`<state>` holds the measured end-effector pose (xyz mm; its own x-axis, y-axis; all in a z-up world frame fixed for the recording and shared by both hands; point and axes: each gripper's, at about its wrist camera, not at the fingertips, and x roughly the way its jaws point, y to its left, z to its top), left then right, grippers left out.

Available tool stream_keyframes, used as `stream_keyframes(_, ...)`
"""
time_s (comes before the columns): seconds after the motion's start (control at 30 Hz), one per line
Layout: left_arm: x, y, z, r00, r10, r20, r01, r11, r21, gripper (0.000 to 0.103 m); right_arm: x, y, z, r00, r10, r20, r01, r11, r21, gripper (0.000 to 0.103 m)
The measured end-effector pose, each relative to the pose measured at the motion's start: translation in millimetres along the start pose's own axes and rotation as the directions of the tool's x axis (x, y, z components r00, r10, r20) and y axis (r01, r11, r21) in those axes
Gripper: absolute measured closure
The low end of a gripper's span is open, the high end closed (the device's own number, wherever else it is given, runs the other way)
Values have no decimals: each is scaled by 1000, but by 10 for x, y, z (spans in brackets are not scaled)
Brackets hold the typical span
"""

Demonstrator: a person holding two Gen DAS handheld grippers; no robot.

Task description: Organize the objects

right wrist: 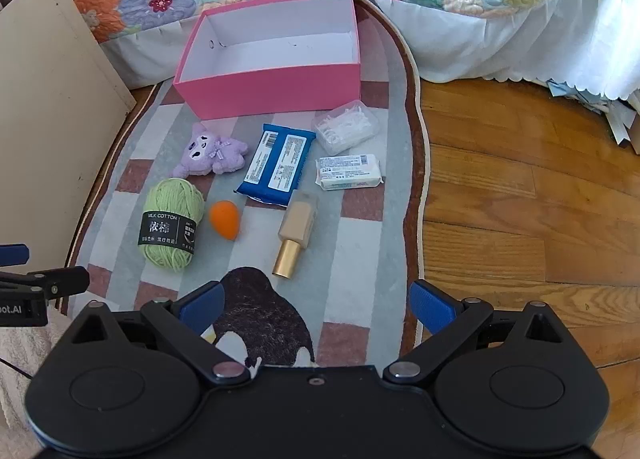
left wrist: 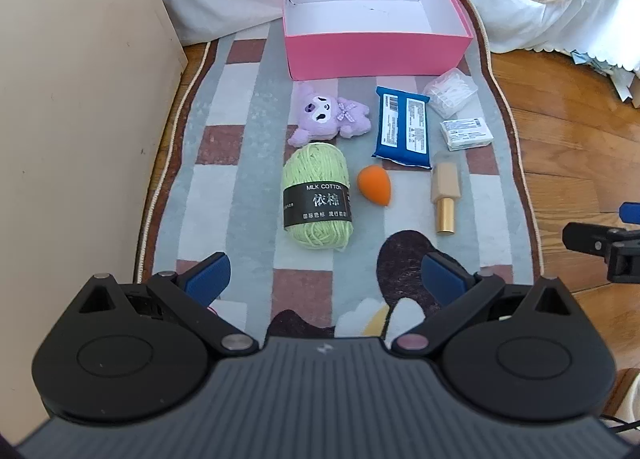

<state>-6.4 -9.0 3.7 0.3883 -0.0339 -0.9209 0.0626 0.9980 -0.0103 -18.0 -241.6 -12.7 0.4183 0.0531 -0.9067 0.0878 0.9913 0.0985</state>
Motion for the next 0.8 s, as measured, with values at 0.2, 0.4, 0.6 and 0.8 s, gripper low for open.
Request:
stream_keyframes(0.2, -5, -56, 6, 1000, 8, 5, -8, 1000, 17, 0, 5, -3, 22, 1000, -5, -14, 5, 1000, -5, 3)
stream_keyframes(0.4, 56, -86, 31, 1000, -7, -22, 7, 1000, 1, 0, 32, -18, 42, 1000, 0, -16, 0, 1000, 3, 3)
stream_keyframes(0.6, 66, -87, 17, 1000, -5, -25, 4, 1000, -10, 0, 43, -16, 47, 1000, -1, -26, 1, 1000, -4, 3)
stream_keyframes(0.8, 56, -50, 29, 1000, -14, -22, 13, 1000, -25, 0, 77, -11, 44, 999, 1, -32, -1, 1000, -4, 3)
